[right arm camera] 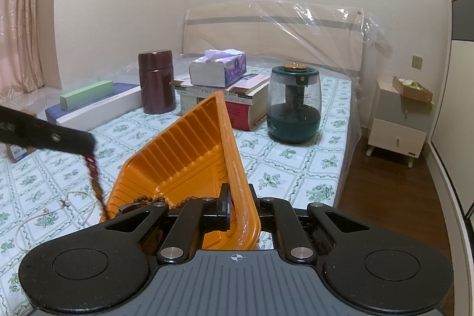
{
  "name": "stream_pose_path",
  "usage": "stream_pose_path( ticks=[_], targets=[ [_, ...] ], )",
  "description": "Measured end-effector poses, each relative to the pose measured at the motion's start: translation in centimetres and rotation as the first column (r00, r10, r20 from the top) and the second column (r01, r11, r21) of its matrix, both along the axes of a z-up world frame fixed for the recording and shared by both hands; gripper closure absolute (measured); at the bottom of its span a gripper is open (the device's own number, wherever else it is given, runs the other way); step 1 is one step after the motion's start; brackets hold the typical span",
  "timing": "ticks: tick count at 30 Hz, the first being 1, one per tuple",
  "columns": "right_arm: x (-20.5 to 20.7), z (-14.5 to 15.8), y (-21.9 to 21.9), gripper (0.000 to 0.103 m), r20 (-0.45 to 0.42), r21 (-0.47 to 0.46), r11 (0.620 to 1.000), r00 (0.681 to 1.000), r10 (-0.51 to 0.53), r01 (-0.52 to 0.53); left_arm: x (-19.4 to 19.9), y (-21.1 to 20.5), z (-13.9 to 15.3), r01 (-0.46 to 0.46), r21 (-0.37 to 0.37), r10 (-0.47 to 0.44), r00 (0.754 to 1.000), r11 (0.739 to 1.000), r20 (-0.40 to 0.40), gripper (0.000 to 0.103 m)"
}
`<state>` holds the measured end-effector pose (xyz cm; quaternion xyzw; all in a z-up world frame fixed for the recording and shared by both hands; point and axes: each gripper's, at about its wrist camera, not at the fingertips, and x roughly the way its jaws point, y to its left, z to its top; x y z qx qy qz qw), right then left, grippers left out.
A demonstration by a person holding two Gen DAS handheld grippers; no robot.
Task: Organize jewelry
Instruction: 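Carry the red bead bracelet into the tray and open the left tool, then grasp the pearl necklace on the cloth with the left tool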
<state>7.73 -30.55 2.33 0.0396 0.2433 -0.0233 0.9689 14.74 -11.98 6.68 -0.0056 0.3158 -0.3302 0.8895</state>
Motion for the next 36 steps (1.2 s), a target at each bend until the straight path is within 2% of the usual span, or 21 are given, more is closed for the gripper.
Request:
stream_pose_path(
  ticks=[13, 21, 30, 36],
  targets=[
    [0.0, 0.0, 0.2, 0.094, 0.001, 0.013, 1.000, 1.000, -0.005, 0.005, 0.2, -2.8, -1.8, 0.061, 0.023, -0.061, 0.997, 0.998, -0.041, 0.099],
    [0.0, 0.0, 0.2, 0.094, 0.001, 0.013, 1.000, 1.000, -0.005, 0.005, 0.4, -2.7, -1.8, 0.047, 0.021, -0.047, 0.998, 0.999, -0.045, 0.098],
    [-0.1, -0.1, 0.1, 0.094, 0.002, 0.015, 1.000, 1.000, -0.005, 0.005, 0.6, 2.2, -1.2, -0.081, 0.030, 0.081, 0.997, 0.996, -0.019, 0.098],
    [-0.1, -0.1, 0.0, 0.094, 0.000, 0.015, 1.000, 1.000, -0.007, 0.007, 0.6, 7.5, -1.7, -0.215, 0.054, 0.216, 0.976, 0.975, -0.013, 0.097]
  ],
)
